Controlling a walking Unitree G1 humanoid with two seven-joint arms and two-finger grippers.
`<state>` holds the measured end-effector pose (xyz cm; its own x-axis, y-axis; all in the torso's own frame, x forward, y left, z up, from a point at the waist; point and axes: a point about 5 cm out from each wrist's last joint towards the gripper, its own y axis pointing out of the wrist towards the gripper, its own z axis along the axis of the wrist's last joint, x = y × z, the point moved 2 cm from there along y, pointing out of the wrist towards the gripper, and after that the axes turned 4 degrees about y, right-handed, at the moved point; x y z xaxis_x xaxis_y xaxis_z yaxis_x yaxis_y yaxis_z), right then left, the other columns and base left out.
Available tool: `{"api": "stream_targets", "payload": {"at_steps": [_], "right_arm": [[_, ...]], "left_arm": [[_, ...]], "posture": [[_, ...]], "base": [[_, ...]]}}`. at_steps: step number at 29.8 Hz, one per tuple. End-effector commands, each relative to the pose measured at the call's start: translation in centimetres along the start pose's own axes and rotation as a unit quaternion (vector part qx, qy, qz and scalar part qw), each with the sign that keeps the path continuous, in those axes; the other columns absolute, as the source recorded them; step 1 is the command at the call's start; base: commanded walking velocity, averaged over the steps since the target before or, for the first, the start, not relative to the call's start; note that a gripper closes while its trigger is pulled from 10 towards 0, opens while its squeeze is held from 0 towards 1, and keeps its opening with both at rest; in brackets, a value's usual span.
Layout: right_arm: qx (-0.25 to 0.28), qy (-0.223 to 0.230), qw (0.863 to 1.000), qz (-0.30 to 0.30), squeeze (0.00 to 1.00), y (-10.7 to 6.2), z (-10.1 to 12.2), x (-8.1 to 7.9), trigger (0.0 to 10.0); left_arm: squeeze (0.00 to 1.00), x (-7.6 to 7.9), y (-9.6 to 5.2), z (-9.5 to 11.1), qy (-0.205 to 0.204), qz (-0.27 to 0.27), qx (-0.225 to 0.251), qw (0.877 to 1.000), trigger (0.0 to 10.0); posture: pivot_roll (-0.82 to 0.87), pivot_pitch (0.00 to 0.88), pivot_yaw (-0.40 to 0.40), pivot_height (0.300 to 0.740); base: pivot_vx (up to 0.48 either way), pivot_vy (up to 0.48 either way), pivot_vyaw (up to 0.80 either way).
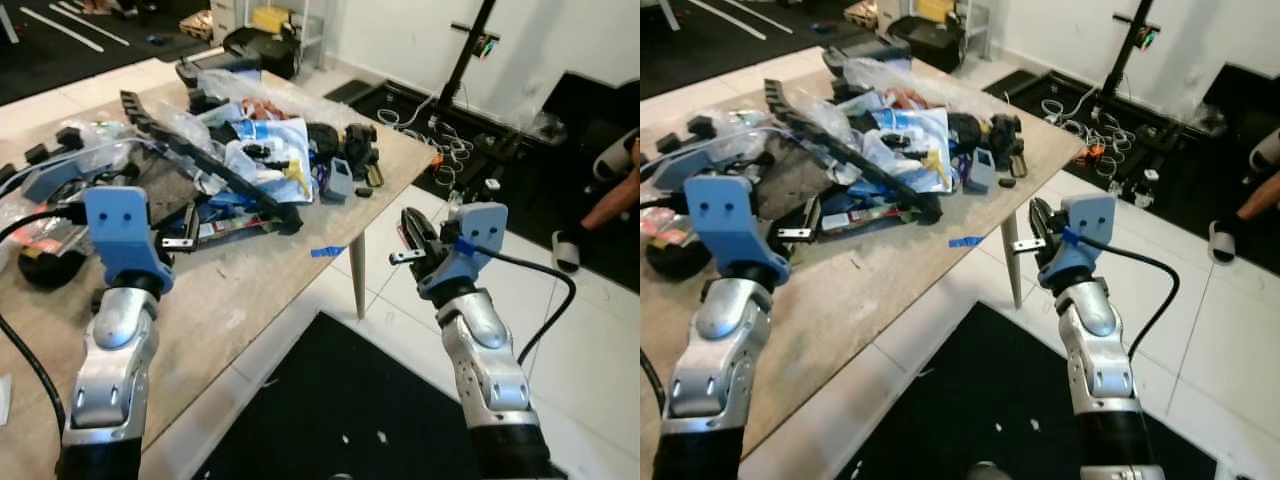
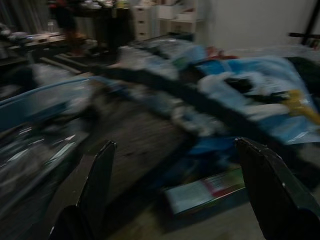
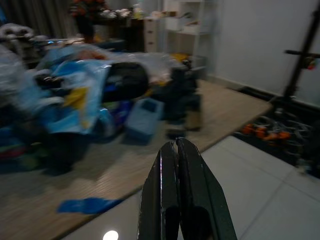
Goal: Picking trash to rubbish bin
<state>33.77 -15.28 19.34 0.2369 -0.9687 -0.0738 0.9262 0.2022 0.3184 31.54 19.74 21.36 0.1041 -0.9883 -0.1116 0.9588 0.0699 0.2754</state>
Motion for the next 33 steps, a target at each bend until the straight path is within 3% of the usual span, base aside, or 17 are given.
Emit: {"api": "stream_targets", "payload": {"at_steps": [1,24,33], "right_arm": [[-0.002,-0.002,1.000,-0.002,0.00,-0.18,-0.07,0.19,10.0],[-0.001,-0.005,1.000,0.001,0.00,-0.04,-0.06,-0.06,10.0],[-0.009,-0.006,1.000,-0.001,0.00,-0.68,-0.55,0.06,10.0]], "left_arm": [[0.00,0.13,-0.20,-0.25,0.002,-0.001,-0.006,1.000,10.0],[0.00,0.24,0.11,-0.11,0.007,0.003,-0.001,1.000,10.0],[0.00,0.04,-0.43,-0.35,0.007,0.002,-0.004,1.000,10.0]], "posture": [[0.00,0.151,-0.054,0.740],[0.00,0.158,-0.052,0.740],[0.00,0.162,-0.055,0.740]], "base": [[0.000,0.000,-0.52],[0.000,0.000,-0.52],[0.000,0.000,-0.52]]}}
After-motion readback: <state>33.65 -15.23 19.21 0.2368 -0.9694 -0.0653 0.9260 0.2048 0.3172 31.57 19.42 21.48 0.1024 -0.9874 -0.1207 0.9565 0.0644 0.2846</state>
